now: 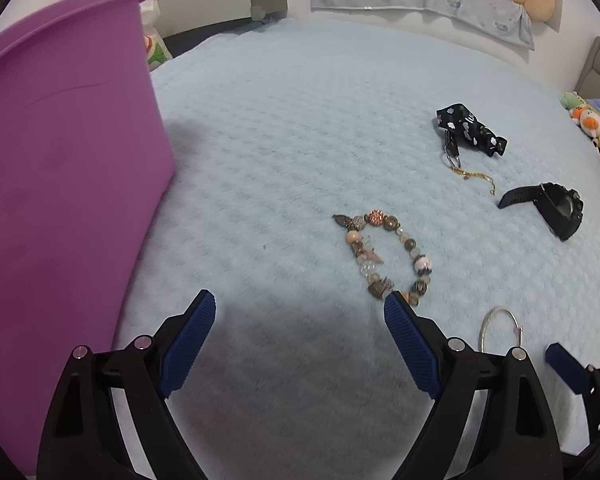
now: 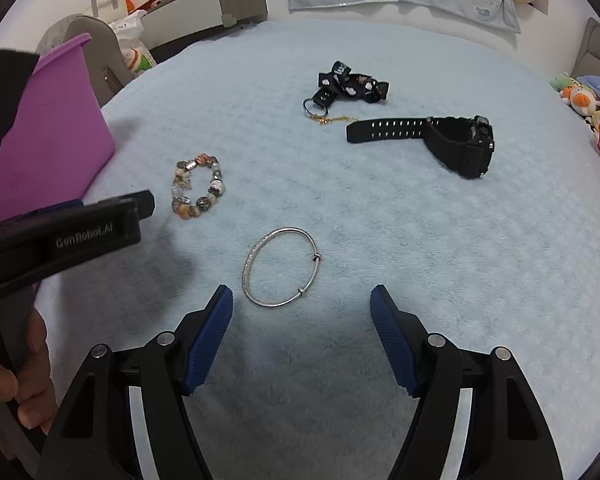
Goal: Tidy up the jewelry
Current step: 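Grasp the beaded bracelet with the left tool while the right tool grasps the silver bangle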
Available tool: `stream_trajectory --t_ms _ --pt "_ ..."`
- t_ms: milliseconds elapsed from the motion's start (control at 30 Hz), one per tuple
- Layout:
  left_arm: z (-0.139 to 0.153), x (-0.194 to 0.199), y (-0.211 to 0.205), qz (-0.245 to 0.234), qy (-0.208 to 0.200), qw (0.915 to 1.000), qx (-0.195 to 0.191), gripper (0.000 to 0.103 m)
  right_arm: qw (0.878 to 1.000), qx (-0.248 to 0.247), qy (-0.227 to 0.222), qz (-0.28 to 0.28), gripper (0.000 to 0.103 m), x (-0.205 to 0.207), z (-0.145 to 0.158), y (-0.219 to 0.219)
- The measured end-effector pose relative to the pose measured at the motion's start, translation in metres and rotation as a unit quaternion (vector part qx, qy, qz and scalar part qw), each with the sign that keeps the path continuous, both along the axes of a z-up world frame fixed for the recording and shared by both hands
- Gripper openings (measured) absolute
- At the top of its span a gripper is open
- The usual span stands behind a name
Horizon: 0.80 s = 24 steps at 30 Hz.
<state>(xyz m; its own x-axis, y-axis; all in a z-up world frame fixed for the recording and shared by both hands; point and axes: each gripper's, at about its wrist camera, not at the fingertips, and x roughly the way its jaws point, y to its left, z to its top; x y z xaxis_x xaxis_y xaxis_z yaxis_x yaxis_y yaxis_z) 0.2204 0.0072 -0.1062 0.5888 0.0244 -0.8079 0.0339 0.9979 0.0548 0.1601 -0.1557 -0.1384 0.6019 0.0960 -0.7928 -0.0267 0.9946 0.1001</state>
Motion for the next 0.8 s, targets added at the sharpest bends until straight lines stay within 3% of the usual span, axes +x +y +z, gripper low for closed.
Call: stream_trajectory --t_ms 400,800 --pt "-0.018 0.017 -0.008 -0.008 0.011 0.9999 0.002 0.085 1.0 -0.025 -0.002 0.003 0.068 0.014 -0.009 0.007" --pt "-0.021 0.035 -0.014 -0.01 0.017 0.9995 -0.024 0.085 1.0 -0.029 -0.005 0.006 0.068 0.02 -0.011 0.009"
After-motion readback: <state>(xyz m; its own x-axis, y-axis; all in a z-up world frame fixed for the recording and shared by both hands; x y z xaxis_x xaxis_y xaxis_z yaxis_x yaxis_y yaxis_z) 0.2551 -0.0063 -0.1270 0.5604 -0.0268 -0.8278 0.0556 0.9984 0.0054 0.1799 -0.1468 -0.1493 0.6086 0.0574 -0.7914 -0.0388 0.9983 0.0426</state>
